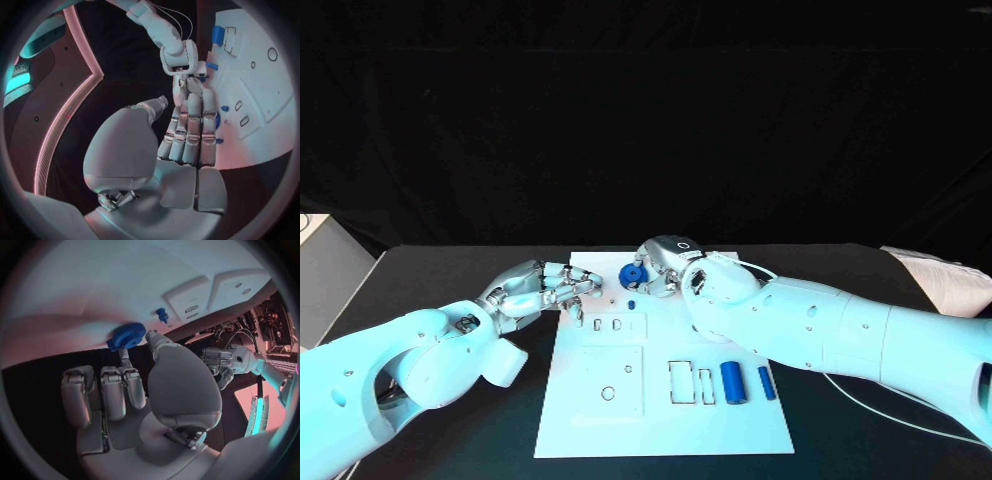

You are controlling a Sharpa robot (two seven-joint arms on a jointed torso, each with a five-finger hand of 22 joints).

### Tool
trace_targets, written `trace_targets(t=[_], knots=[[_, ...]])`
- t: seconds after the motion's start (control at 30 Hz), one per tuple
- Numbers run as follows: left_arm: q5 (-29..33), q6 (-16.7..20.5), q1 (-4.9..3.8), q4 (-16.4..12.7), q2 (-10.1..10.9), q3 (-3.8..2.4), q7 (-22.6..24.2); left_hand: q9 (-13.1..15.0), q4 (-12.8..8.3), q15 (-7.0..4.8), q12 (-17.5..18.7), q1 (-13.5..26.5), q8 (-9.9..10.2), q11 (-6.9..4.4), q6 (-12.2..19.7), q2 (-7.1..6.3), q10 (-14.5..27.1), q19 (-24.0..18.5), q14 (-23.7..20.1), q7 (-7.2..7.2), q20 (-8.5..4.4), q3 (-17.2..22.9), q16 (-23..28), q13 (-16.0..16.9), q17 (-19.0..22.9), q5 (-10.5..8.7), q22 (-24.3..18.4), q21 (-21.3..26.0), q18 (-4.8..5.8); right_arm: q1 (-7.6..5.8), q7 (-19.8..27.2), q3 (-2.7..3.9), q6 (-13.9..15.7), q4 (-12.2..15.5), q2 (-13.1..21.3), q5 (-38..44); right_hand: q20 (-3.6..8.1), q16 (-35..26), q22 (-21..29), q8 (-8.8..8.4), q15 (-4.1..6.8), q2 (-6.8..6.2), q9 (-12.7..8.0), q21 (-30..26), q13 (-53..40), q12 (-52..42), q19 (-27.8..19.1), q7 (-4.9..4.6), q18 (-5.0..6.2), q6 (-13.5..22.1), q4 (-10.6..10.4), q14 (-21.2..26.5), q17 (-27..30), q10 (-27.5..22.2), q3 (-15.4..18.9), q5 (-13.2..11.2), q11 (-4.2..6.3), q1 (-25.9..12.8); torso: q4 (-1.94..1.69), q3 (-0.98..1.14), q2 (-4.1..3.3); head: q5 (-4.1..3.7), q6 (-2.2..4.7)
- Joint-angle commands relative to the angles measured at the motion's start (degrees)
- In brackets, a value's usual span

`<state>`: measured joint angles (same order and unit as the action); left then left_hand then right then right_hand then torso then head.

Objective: Assemble the parts on the task board

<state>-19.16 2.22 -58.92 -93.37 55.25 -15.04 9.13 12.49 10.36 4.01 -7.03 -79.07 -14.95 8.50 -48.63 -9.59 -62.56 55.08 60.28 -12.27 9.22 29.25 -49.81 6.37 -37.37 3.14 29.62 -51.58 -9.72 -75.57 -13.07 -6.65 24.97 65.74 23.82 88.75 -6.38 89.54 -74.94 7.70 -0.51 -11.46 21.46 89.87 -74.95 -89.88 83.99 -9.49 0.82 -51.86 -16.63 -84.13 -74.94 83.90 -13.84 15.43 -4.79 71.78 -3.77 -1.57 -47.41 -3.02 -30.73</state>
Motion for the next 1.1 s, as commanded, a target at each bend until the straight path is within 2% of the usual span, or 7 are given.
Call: trace_targets(t=[0.03, 0.37, 0.5, 0.7, 0.87, 0.9, 1.1], knots=[[-0.1, -0.9, -0.01, -0.2, -0.1, -0.04, 0.3, 0.0, -0.1, -0.03, -0.3, -0.3, 0.1, -0.18, 0.4, -0.06, 0.4, -0.4, -0.4, -0.16, -0.01, 0.2, 0.3, 0.1, 0.1, -0.04, 0.1, -0.3, -0.78, 0.38, 0.4, -0.41, -4.9, -0.1, 0.2, -1.0, -0.30, 0.3, -15.1, 0.39, -0.23, 0.53, 0.0, 0.1, -15.1, -0.1, 6.0, -0.09, -0.82, -0.5, 0.0, -5.7, -14.3, 6.1, 0.4, 0.2, -0.17, -0.2, -0.01, 0.01, -0.03, -0.03, 0.04], [-0.2, -1.0, -0.01, -0.1, -0.1, -0.04, 0.3, 0.1, -0.2, 0.01, -0.3, -0.3, 0.0, -0.14, 0.4, 0.02, 0.5, -0.6, -0.5, -0.19, 0.05, 0.3, 0.3, 0.1, 0.2, -0.04, 0.1, -0.5, -0.80, 0.38, 0.1, -0.59, -4.2, 0.9, 1.6, -0.5, -0.26, 0.3, -15.1, 0.40, -0.19, 0.80, 0.1, 0.1, -15.1, -0.1, 6.0, -0.05, -0.82, -0.6, -0.1, -5.7, -14.3, 6.1, 0.5, 0.4, -0.13, -0.5, 0.01, 0.03, -0.02, -0.06, -0.10], [-0.2, -1.0, -0.01, -0.1, 0.0, -0.04, 0.3, 0.1, -0.2, 0.01, -0.3, -0.3, 0.0, -0.14, 0.4, 0.02, 0.5, -0.6, -0.5, -0.19, 0.05, 0.3, 0.3, 0.1, 0.2, -0.04, 0.1, -0.5, -0.80, 0.40, -0.3, -0.61, -2.3, 2.1, 2.9, 0.0, -0.25, 0.3, -15.1, 0.42, -0.17, 0.92, 0.1, 0.1, -15.1, -0.1, 6.0, -0.03, -0.82, -0.6, 0.0, -5.7, -14.2, 6.1, 0.4, 0.5, -0.11, -0.5, -0.10, 0.03, -0.03, -0.04, -0.15], [-0.2, -1.0, 0.00, 0.0, 0.0, -0.04, 0.4, 0.1, -0.2, 0.01, -0.3, -0.3, 0.0, -0.14, 0.4, 0.02, 0.5, -0.6, -0.5, -0.19, 0.05, 0.3, 0.3, 0.1, 0.2, -0.04, 0.1, -0.5, -0.80, 0.41, -0.4, -0.59, 1.1, 4.8, 5.4, 1.0, -0.21, 0.3, -15.1, 0.49, -0.13, 1.18, 0.1, 0.1, -15.1, -0.1, 6.0, 0.01, -0.82, -0.8, 0.1, -5.7, -14.2, 6.1, 0.3, 0.8, -0.07, -0.4, -0.06, 0.00, 0.03, 0.04, -0.10], [-0.2, -1.0, 0.00, 0.1, 0.1, -0.04, 0.4, 0.1, -0.2, 0.01, -0.3, -0.3, 0.0, -0.14, 0.4, 0.02, 0.5, -0.6, -0.5, -0.19, 0.05, 0.3, 0.3, 0.1, 0.2, -0.04, 0.1, -0.5, -0.80, 0.29, 1.6, -0.34, 5.5, 8.8, 9.4, -0.7, -0.07, 0.3, -15.1, 0.61, 0.03, 1.13, 0.2, 0.1, -15.1, -0.1, 6.0, 0.15, -0.82, -1.2, 0.5, -5.7, -14.2, 6.1, -0.2, 1.1, 0.08, 0.9, 0.23, 0.07, 0.12, 0.27, -0.06], [-0.2, -1.0, 0.00, 0.1, 0.2, -0.04, 0.5, 0.1, -0.2, 0.01, -0.3, -0.3, 0.0, -0.14, 0.4, 0.02, 0.5, -0.6, -0.5, -0.19, 0.05, 0.3, 0.3, 0.1, 0.2, -0.04, 0.1, -0.5, -0.80, 0.21, 2.6, -0.24, 6.3, 9.6, 10.4, -1.9, -0.02, 0.2, -15.1, 0.60, 0.07, 1.05, 0.2, 0.1, -15.1, -0.1, 6.0, 0.17, -0.82, -1.2, 0.7, -5.6, -14.1, 6.1, -0.4, 1.1, 0.10, 1.5, 0.28, 0.15, 0.15, 0.27, 0.01], [-0.1, -0.9, 0.01, 0.7, 0.2, -0.04, 0.6, 0.1, -0.2, 0.01, -0.3, -0.3, 0.0, -0.14, 0.4, 0.02, 0.5, -0.6, -0.5, -0.19, 0.05, 0.3, 0.3, 0.1, 0.2, -0.04, 0.1, -0.5, -0.80, -0.86, 10.5, 0.19, 7.8, 13.2, 15.9, -12.8, 0.02, 0.0, -15.1, 0.28, 0.04, 0.73, 0.1, 0.1, -14.8, 0.1, 6.0, -0.01, -0.82, -1.1, 1.9, -5.4, -13.2, 5.8, -2.0, 0.0, -0.03, 5.2, 0.90, 0.46, 0.59, 0.46, 0.15]])
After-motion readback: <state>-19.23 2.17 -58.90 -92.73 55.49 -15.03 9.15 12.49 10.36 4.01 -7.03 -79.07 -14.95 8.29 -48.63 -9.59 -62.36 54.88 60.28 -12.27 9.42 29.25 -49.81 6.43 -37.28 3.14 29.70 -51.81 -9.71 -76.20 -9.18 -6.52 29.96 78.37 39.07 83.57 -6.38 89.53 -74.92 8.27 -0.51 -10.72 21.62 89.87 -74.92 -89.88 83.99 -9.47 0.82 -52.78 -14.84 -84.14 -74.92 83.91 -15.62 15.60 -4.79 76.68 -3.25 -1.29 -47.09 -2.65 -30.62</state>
